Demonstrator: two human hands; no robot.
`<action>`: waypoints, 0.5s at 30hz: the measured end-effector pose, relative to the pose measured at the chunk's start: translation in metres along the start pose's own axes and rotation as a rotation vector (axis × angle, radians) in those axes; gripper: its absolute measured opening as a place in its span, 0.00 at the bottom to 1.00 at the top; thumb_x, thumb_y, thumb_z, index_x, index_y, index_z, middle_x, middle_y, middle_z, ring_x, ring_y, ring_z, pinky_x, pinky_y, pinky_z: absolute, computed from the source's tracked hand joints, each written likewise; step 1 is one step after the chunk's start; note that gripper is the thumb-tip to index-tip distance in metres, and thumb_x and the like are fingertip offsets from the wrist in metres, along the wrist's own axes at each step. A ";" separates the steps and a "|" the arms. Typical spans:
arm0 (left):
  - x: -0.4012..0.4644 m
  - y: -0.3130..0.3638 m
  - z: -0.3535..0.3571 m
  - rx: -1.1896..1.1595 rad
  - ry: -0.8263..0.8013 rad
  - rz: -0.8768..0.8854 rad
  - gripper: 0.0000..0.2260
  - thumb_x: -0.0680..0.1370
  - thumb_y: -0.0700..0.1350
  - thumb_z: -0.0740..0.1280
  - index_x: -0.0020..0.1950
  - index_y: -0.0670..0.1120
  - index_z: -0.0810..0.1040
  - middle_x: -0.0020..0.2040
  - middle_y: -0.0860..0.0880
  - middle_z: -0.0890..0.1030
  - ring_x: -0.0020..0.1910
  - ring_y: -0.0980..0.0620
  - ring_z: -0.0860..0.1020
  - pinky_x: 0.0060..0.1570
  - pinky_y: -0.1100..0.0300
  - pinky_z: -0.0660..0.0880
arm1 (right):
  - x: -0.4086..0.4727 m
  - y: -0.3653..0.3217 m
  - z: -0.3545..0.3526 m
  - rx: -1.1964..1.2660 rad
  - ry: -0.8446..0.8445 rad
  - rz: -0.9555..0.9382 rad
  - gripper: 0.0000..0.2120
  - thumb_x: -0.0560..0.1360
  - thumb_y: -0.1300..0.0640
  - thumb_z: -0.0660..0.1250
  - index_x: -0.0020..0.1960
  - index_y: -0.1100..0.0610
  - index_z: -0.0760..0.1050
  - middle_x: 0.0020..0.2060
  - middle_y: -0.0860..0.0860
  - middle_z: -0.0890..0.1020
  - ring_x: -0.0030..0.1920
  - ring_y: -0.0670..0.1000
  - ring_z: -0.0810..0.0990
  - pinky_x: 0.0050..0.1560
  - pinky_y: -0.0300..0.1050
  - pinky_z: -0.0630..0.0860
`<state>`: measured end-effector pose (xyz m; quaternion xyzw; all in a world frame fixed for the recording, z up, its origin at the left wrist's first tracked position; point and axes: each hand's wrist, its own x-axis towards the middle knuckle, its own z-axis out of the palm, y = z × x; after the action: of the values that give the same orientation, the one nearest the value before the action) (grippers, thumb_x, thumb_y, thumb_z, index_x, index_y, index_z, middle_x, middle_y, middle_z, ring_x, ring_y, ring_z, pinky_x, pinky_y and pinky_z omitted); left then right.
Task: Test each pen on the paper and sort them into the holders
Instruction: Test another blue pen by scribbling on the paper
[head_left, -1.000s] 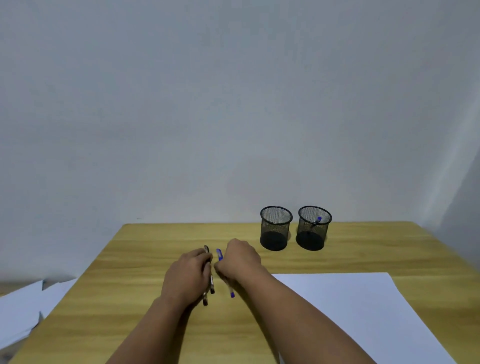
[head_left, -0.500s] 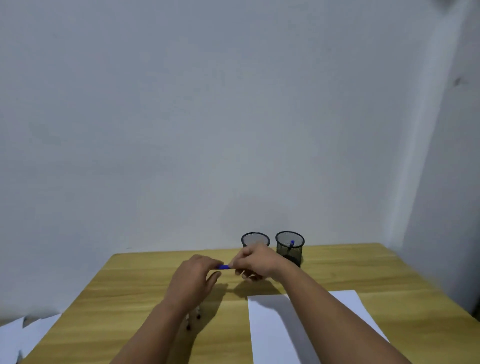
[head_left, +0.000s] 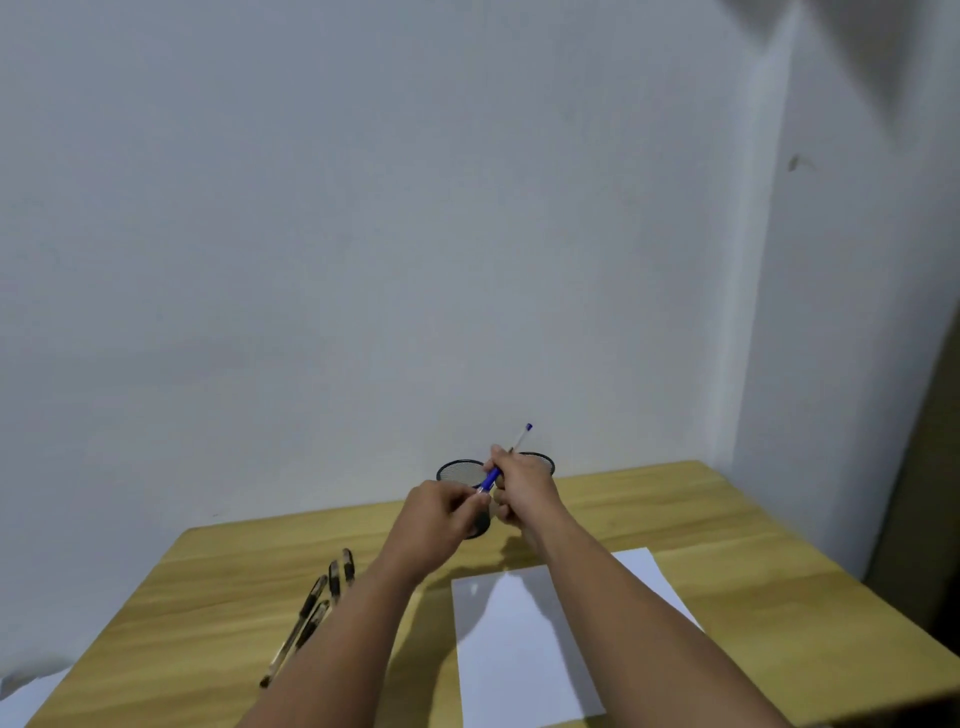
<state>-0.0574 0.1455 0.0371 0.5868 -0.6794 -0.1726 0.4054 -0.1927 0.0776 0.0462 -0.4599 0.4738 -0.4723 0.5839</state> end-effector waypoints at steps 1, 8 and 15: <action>0.002 0.004 0.002 -0.038 -0.008 -0.016 0.14 0.81 0.49 0.68 0.38 0.47 0.83 0.31 0.48 0.80 0.29 0.55 0.73 0.35 0.57 0.69 | 0.001 -0.001 0.002 -0.013 0.032 -0.001 0.16 0.85 0.51 0.65 0.41 0.57 0.79 0.29 0.49 0.74 0.21 0.46 0.68 0.27 0.42 0.63; -0.017 -0.038 -0.024 0.021 -0.182 -0.159 0.12 0.81 0.49 0.69 0.39 0.47 0.84 0.31 0.51 0.82 0.31 0.54 0.78 0.37 0.59 0.74 | 0.035 -0.021 -0.071 0.342 0.518 0.047 0.15 0.85 0.56 0.60 0.43 0.58 0.78 0.34 0.51 0.74 0.28 0.51 0.66 0.24 0.42 0.62; -0.031 -0.100 -0.004 0.731 -0.056 -0.110 0.16 0.79 0.56 0.59 0.55 0.56 0.84 0.48 0.53 0.80 0.51 0.47 0.78 0.49 0.52 0.73 | 0.038 0.007 -0.086 -0.125 0.393 -0.299 0.11 0.84 0.52 0.68 0.44 0.56 0.79 0.33 0.50 0.83 0.29 0.49 0.77 0.34 0.44 0.75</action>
<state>0.0107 0.1500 -0.0427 0.7235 -0.6745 0.0440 0.1401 -0.2728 0.0332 0.0239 -0.4593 0.5332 -0.6036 0.3747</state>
